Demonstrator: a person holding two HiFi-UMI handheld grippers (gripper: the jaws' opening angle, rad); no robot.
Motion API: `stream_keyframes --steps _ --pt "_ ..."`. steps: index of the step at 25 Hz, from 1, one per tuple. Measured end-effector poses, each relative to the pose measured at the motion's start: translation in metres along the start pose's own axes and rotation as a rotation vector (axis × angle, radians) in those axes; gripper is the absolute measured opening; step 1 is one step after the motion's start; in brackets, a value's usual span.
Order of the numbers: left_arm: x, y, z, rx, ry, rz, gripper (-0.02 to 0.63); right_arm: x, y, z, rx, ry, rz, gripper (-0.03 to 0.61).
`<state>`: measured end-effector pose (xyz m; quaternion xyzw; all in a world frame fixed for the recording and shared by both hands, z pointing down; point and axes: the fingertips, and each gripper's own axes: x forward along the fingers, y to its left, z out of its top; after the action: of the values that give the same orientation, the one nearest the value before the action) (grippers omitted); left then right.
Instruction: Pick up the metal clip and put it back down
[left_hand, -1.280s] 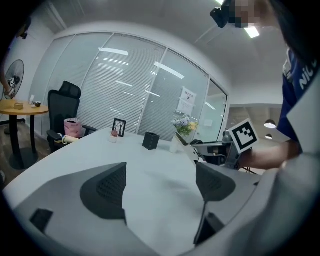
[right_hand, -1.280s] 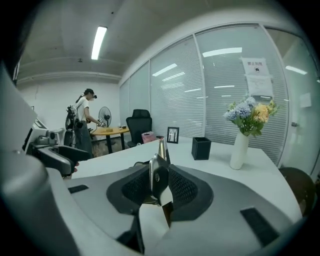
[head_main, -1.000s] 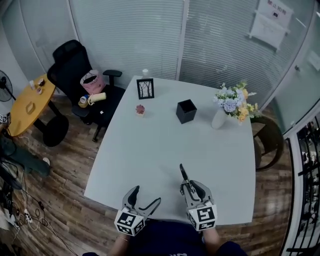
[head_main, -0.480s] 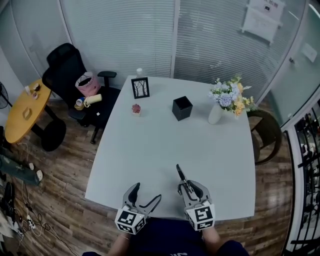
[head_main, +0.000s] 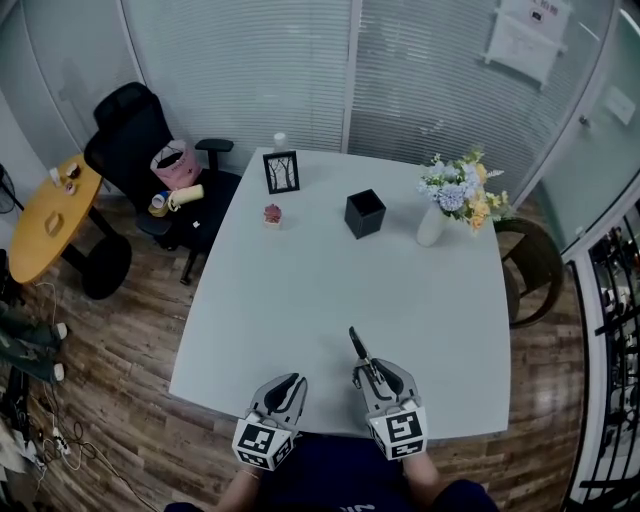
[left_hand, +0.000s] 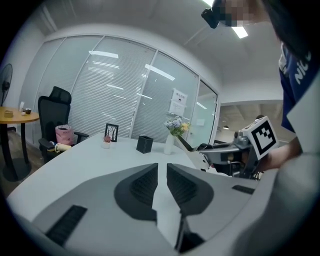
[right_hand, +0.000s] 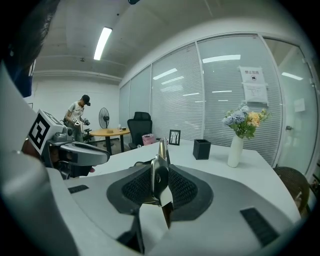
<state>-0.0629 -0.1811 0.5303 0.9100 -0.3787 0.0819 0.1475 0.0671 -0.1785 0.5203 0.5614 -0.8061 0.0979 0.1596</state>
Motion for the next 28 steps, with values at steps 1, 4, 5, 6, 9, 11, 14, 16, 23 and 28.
stream_keyframes --steps 1,4,5,6,9,11,14,16,23,28 --pt "0.0 0.0 0.001 -0.003 -0.003 0.001 0.057 0.001 -0.001 0.0 0.004 0.0 -0.001 0.109" --pt "-0.001 0.004 0.005 -0.007 -0.014 0.016 0.058 0.009 0.001 0.005 -0.001 -0.004 0.013 0.109" --pt "-0.002 0.005 0.005 -0.009 -0.019 0.022 0.06 0.015 0.003 0.008 -0.021 -0.008 0.027 0.109" --pt "-0.002 0.006 0.006 -0.012 -0.022 0.027 0.061 0.022 0.006 0.012 -0.05 -0.013 0.045 0.109" --pt "-0.008 0.009 0.004 -0.02 -0.021 0.044 0.105 0.049 0.019 0.023 -0.137 -0.016 0.11 0.109" --pt "-0.015 0.015 0.003 -0.03 -0.017 0.067 0.16 0.071 0.03 0.027 -0.188 -0.004 0.155 0.109" --pt "-0.026 0.023 0.001 -0.051 -0.015 0.108 0.222 0.102 0.046 0.029 -0.275 0.032 0.213 0.109" --pt "-0.032 0.031 -0.002 -0.066 -0.012 0.133 0.248 0.122 0.057 0.027 -0.328 0.062 0.245 0.109" --pt "-0.049 0.053 -0.012 -0.11 -0.002 0.217 0.307 0.195 0.081 -0.025 -0.538 0.267 0.29 0.109" --pt "-0.065 0.071 -0.018 -0.141 0.016 0.269 0.322 0.228 0.091 -0.049 -0.728 0.334 0.301 0.109"
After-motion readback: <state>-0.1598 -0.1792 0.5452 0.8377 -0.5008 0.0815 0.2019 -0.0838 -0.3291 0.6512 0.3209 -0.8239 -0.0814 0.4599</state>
